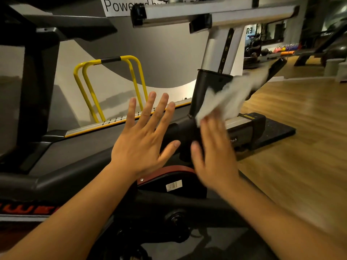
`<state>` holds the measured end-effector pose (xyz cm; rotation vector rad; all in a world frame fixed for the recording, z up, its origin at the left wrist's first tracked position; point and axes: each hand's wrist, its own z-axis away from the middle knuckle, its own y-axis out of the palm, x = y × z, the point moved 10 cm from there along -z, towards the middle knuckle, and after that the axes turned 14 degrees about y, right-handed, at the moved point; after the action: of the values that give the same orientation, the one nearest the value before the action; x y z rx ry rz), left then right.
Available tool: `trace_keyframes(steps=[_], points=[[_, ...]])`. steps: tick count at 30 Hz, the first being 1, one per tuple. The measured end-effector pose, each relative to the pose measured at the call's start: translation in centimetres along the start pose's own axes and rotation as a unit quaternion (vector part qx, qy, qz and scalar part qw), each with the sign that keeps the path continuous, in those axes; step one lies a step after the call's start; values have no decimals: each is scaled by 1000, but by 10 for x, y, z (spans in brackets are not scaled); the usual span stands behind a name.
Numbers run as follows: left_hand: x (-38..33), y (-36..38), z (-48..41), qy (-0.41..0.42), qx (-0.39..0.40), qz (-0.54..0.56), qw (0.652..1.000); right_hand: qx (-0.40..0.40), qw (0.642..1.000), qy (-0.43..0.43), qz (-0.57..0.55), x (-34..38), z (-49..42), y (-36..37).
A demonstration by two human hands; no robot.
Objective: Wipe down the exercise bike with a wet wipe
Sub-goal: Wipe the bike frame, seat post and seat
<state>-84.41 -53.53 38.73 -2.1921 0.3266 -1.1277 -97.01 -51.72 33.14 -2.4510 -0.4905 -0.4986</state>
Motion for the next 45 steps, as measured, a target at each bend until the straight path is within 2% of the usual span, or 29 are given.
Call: trace_keyframes(steps=[2, 4, 6, 8, 10, 12, 13, 15, 18, 19, 21, 23, 25, 27, 29, 30, 31, 33, 35, 37, 39, 41, 45], points=[[0, 1, 0, 1, 5, 1, 1000, 14, 995, -71, 64, 6, 52, 22], [0, 2, 0, 1, 7, 3, 1000, -22, 994, -39, 101, -5, 57, 20], [0, 1, 0, 3, 7, 5, 1000, -9, 997, 49, 62, -14, 30, 11], [1, 1, 1, 0, 4, 9, 1000, -17, 1000, 4, 22, 0, -4, -5], [1, 1, 1, -3, -1, 14, 1000, -89, 995, -39, -29, 11, -37, -35], [1, 2, 1, -2, -4, 19, 1000, -129, 986, -11, -101, 7, -54, -50], [0, 3, 1, 0, -4, 21, 1000, -121, 984, 14, -132, 2, -52, -45], [0, 4, 1, 2, 0, 19, 1000, -37, 989, 18, -139, 8, -26, -16], [0, 4, 0, 0, 12, 19, 1000, 130, 984, -72, -98, 29, 12, 24], [0, 4, 0, -1, 13, 21, 1000, 168, 979, -67, -96, 28, 5, 26], [0, 4, 1, -3, 9, 27, 1000, 189, 970, 0, -153, 21, -27, 15], [0, 4, 1, -3, 9, 28, 1000, 172, 933, 128, -291, 5, -64, -9], [0, 4, 2, -6, 9, 28, 1000, 153, 864, 227, -422, -9, -83, -21], [0, 3, 1, -5, 9, 36, 999, 154, 811, 277, -492, -15, -75, -15], [0, 3, 1, -5, 9, 47, 999, 196, 740, 342, -545, -19, -41, 10], [0, 3, 2, -5, 8, 53, 999, 227, 723, 365, -541, -20, -20, 21], [1, 4, 2, -4, 9, 58, 998, 259, 726, 374, -515, -18, -4, 26], [1, 4, 2, -2, 11, 66, 998, 286, 758, 364, -459, -17, -4, 25], [0, 5, 2, 2, 14, 70, 997, 236, 783, 351, -457, -19, -37, 5], [0, 7, 3, 1, 20, 72, 997, 165, 790, 336, -486, -17, -73, -19], [0, 8, 3, 0, 28, 76, 997, 130, 793, 322, -501, -13, -83, -25], [1, 9, 4, -5, 30, 101, 994, 161, 800, 318, -483, -9, -57, -6], [1, 14, 9, -10, 42, 199, 979, 309, 848, 273, -334, 2, 2, 31]])
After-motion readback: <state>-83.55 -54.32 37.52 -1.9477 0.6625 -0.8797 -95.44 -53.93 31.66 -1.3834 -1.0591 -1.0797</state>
